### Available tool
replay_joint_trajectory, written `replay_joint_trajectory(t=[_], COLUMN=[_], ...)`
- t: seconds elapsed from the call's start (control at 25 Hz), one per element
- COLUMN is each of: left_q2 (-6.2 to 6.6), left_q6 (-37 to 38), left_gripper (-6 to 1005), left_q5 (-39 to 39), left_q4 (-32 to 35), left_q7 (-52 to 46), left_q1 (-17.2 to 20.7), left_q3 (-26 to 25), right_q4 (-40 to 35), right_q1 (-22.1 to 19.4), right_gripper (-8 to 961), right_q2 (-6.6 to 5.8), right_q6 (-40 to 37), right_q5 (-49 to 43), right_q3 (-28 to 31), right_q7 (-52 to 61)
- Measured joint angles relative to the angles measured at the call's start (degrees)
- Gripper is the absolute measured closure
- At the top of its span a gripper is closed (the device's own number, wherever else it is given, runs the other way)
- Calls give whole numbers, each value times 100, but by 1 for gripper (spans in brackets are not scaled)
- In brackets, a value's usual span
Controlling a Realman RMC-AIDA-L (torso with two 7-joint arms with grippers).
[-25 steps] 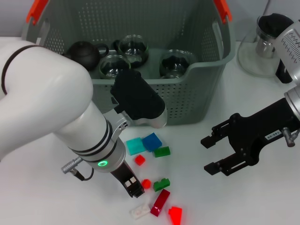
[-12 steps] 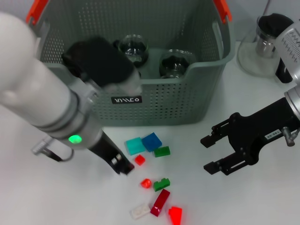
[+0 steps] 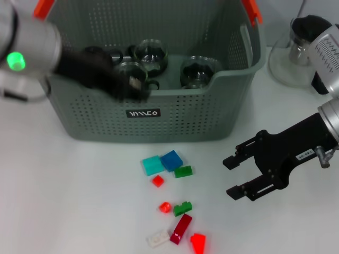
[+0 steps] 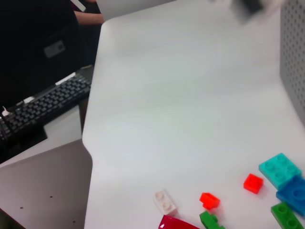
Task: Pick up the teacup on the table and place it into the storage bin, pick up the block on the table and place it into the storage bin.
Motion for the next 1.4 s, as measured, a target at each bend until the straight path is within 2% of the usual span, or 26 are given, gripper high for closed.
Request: replay_joint_trajectory(t=[0.12,0.2,0.32,0.44,0.64,0.72,0.88,1.08,1.24,1.4], left_q2=[143,288,530,704,918,926,833,813,729,546], left_q6=[-104,-345,-1089,-1779,-2644,-2742,-2859,-2866,-2712,-2219], left_gripper=[587,587,587,587,587,587,505,403,274,154], left_q5=[-126,-136,-131,-75,1,2,32,30,-127,-525], left_q4=[-336,-744,-1738,-2688,-3976,-4179,-4184,-4127,-3581,-2384], left_q7=[133,199,282,408,475,478,499,514,564,788], left_q1=[-693,-1039,-1440,-1742,-2143,-2241,-2290,-2288,-2083,-1638], left_q3=[-867,-1153,-1198,-1171,-1176,-1179,-1146,-1051,-1055,-1048], right_q4=[5,5,5,6,6,6,5,4,4,13], right_q1=[24,39,43,44,45,46,37,9,-7,-8], right_gripper=[238,238,238,238,237,237,237,237,237,237], right_q2=[34,52,62,68,75,87,99,99,99,106], right_q6=[-11,-13,-14,-16,-17,-16,-16,-16,-17,-10], right_q5=[6,-1,-10,-5,2,0,-16,-20,-24,-25], right_q3=[-17,-31,-40,-36,-22,-19,-15,-8,-7,-8], right_q7=[14,30,42,50,68,85,118,121,112,88])
